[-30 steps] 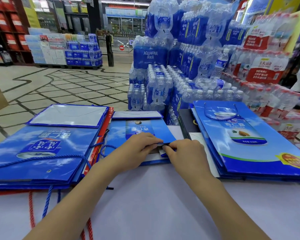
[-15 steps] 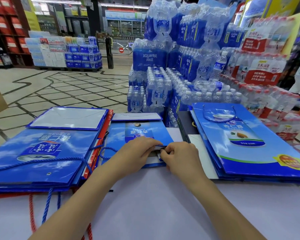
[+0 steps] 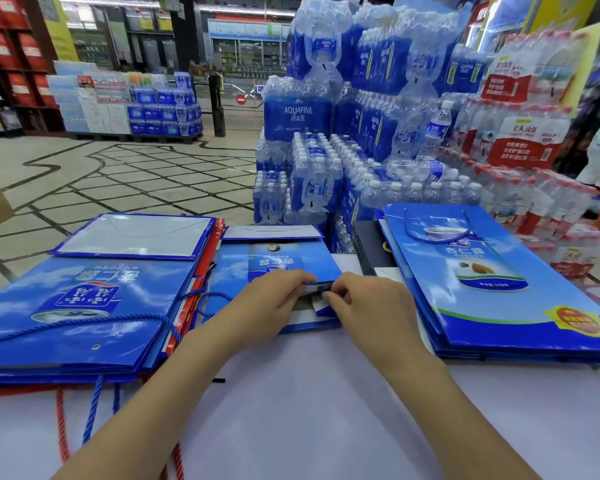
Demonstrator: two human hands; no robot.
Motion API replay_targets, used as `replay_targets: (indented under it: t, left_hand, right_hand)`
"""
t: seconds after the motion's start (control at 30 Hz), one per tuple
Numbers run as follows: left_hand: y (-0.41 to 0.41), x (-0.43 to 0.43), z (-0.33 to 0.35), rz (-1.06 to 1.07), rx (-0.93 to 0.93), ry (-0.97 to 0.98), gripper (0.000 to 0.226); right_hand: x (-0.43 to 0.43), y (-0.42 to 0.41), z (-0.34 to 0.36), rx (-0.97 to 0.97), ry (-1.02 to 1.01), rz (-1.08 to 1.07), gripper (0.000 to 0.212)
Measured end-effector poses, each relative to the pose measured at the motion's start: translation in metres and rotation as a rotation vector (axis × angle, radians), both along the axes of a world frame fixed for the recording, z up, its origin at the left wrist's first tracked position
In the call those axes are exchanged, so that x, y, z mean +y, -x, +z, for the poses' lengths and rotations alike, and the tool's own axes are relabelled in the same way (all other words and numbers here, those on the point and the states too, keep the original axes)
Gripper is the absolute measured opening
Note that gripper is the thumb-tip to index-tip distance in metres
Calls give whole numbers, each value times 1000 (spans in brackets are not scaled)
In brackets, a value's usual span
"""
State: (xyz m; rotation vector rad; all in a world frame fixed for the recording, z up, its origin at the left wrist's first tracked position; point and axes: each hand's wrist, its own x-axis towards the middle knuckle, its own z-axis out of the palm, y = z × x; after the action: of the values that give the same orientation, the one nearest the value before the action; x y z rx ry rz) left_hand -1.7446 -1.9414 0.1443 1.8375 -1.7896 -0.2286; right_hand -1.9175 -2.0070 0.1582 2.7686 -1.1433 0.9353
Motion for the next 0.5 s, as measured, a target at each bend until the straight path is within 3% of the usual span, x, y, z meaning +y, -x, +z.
replay_targets:
  t: [0.1, 0.17, 0.27, 0.37, 0.5]
  left_hand:
    - [0, 3, 4, -43, 39, 8, 28]
    - [1, 6, 6, -72, 72, -2, 27]
    - [0, 9, 13, -91, 206, 9, 21]
    - [-3, 10, 18, -47, 356, -16, 14]
    - [-6, 7, 15, -11, 403, -56, 15]
  right_hand:
    - [-3, 0, -4, -113, 97, -2, 28]
    - [-8, 0, -8, -158, 88, 57, 24]
    - [-16, 2, -10, -99, 69, 177, 8]
    - [-17, 3, -9, -27, 33, 218, 18]
    - [-20, 6, -8, 79, -63, 274, 19]
